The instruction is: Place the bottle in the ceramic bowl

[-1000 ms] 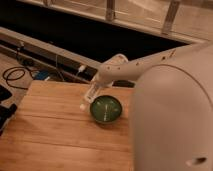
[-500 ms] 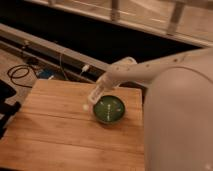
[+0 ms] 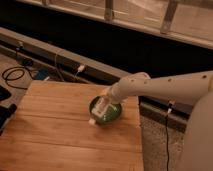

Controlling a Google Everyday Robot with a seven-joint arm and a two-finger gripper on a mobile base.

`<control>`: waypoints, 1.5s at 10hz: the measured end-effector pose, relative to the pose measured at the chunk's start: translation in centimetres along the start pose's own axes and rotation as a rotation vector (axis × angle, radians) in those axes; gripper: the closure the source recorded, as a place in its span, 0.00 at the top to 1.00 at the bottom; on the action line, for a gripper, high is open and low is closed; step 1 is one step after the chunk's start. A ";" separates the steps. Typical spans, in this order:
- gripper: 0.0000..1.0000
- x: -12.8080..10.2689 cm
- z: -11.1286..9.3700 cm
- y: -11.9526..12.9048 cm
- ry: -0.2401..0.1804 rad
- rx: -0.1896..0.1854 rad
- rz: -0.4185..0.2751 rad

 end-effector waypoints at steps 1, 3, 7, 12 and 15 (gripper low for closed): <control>0.00 -0.2 -0.6 -1.3 -0.010 0.007 0.009; 0.00 -0.8 -2.1 -4.1 -0.034 0.018 0.024; 0.00 -0.8 -2.1 -3.9 -0.034 0.016 0.019; 0.00 0.0 -0.5 -1.6 -0.017 0.021 -0.042; 0.00 0.7 2.3 0.5 0.003 0.037 -0.081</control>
